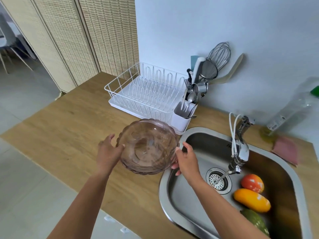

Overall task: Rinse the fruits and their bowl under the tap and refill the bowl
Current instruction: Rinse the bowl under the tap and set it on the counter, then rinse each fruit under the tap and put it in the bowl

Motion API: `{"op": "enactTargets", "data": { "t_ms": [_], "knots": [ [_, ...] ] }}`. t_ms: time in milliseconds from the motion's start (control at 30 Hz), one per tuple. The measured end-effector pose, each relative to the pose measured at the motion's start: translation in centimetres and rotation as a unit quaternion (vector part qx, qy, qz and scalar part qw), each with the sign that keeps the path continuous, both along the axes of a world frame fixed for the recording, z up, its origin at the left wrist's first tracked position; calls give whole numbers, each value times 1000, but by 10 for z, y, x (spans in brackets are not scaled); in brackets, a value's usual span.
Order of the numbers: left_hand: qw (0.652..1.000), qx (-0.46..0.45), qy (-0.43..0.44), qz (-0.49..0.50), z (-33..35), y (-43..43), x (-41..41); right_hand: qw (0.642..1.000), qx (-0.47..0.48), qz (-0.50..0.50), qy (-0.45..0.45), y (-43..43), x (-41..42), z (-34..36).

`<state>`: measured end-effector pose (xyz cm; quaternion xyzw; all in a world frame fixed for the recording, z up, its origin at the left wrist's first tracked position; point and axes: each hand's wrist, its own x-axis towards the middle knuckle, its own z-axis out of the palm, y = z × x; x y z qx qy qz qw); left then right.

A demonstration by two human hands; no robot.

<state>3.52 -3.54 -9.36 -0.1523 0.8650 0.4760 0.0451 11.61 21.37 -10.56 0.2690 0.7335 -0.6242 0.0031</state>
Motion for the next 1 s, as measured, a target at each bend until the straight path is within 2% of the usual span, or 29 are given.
{"op": "enactTargets", "data": {
  "t_ms": [67, 133, 200, 300, 567, 767, 867, 1000],
  "knots": [
    [991, -102, 85, -25, 19, 17, 9, 1000, -15, -11, 2, 5, 9, 3],
    [985, -86, 131, -67, 39, 43, 21, 1000, -20, -22, 3, 12, 22, 2],
    [981, -26, 131, -140, 49, 74, 35, 999, -8, -31, -7, 22, 38, -2],
    [966, 27, 102, -234, 46, 120, 58, 998, 14, -43, -36, 39, 64, -15],
    [916, 40, -39, -398, -7, 225, 91, 977, 124, -147, -93, 116, 126, -51],
    [890, 18, -115, -440, -43, 285, 90, 941, 206, -219, -152, 174, 149, -50],
    [882, 26, -179, -436, -56, 312, 95, 912, 260, -214, -236, 197, 155, -49],
    [865, 26, -247, -437, -86, 344, 102, 893, 247, -176, -332, 215, 159, -50]
  ]
}}
